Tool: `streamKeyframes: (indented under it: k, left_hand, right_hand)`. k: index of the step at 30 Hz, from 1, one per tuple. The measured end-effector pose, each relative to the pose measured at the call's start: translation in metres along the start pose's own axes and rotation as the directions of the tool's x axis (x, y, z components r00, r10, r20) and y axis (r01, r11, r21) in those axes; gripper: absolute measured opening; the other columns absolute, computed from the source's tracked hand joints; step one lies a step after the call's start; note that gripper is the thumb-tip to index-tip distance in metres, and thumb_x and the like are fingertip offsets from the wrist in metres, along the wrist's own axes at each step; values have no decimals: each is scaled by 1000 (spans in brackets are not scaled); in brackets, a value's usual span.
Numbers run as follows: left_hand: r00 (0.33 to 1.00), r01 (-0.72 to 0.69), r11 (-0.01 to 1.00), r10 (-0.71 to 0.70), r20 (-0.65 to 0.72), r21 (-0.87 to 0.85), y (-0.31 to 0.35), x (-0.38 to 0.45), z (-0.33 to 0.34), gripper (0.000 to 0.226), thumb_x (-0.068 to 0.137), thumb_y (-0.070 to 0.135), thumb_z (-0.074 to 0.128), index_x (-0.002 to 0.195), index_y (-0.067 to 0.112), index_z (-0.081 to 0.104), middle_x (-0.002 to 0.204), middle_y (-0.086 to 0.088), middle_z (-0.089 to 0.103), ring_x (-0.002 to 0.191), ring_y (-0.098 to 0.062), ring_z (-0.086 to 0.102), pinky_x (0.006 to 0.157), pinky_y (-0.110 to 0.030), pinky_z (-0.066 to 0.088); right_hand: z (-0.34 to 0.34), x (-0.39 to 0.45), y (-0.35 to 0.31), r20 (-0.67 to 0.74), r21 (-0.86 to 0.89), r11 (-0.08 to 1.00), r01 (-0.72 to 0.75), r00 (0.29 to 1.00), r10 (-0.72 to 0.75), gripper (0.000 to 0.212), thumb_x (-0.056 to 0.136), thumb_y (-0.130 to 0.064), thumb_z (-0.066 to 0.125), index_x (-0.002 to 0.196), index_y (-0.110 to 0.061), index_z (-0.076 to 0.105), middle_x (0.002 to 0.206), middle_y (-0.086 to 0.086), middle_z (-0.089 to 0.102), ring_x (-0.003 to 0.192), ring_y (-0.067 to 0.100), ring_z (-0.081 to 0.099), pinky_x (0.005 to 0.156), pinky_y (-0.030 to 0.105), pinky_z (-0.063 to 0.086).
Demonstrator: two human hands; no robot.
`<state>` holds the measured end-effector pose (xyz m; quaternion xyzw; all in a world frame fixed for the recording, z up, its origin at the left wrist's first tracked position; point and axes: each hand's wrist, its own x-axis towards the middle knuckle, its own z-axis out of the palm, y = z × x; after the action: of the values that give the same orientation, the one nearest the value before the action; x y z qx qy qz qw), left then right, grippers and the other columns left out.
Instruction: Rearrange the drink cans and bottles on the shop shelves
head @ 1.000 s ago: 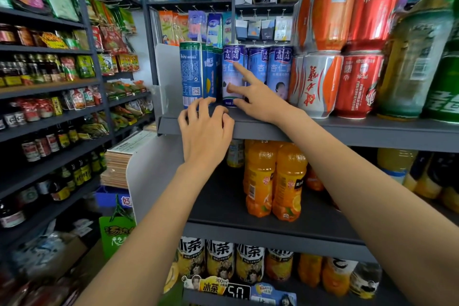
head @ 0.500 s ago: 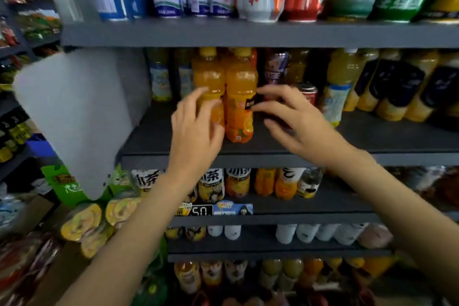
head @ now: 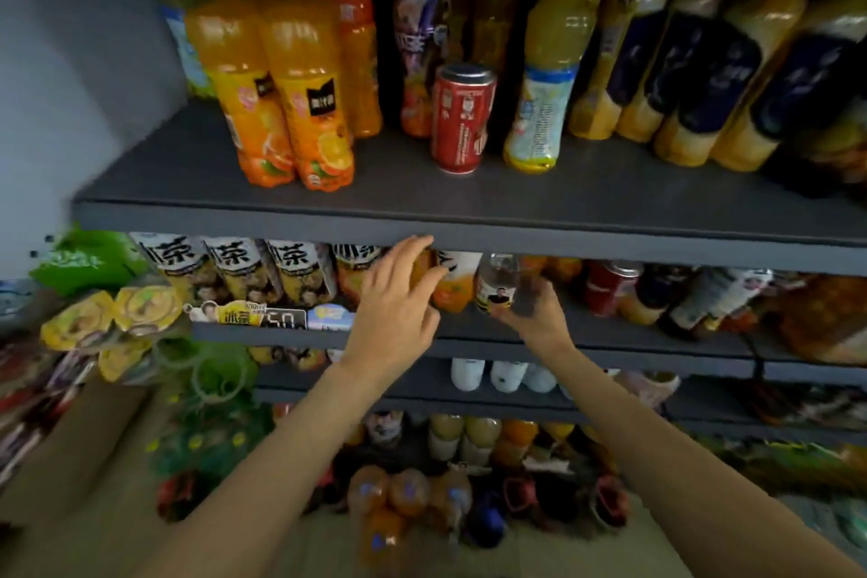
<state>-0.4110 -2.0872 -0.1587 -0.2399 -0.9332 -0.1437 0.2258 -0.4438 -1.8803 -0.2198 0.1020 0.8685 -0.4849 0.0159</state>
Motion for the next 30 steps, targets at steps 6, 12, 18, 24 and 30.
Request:
streamKeyframes:
  k: [6,12,18,24,30]
  left_hand:
    - [986,148,984,-155,58,102,25,-11,2,32,76,7,55,107,7,63,144,-17,35,135,-31,27,98,-50,38]
    - [941,264,947,-294,165,181,47,-2,-24,31,79,5,60,110,4,62,146,-16,32,127,-40,37,98,-51,34]
    - [948,210,964,-241,209,160,106,4,-28,34,88,15,50,121,13,57,146,-8,30,128,-32,35,103,-41,22]
    - [992,105,994,-108,68,38,199,59,-56,36,90,17,50,126,17,53,148,-3,30,129,-28,35,104,-40,20]
    - [994,-85,996,84,-73,-12,296,120,-87,39,93,19,46,131,20,48,153,0,23,135,-24,26,107,-38,14]
  right_hand:
    - [14,60,-5,-8,116,993,-23,1000,24,59,74,-17,77,124,-10,46,121,5,56,113,21,53,80,19,38]
    - [12,27,15,-47,89,989,122,992,-118,63,69,-26,80,119,-9,46,121,8,53,112,26,52,84,35,45]
    - [-51,-54,60,243,-129,953,275,940,-238,61,67,-32,82,115,-13,50,114,6,59,107,26,56,81,35,45]
    - [-198,-115,37,53,-97,894,438,899,-435,53,66,-27,84,104,-31,47,95,-15,58,92,-5,58,72,8,41]
    - [-347,-140,-40,-382,-135,802,581,717,-583,89,73,-35,77,142,-10,26,114,-11,53,105,4,51,84,15,40]
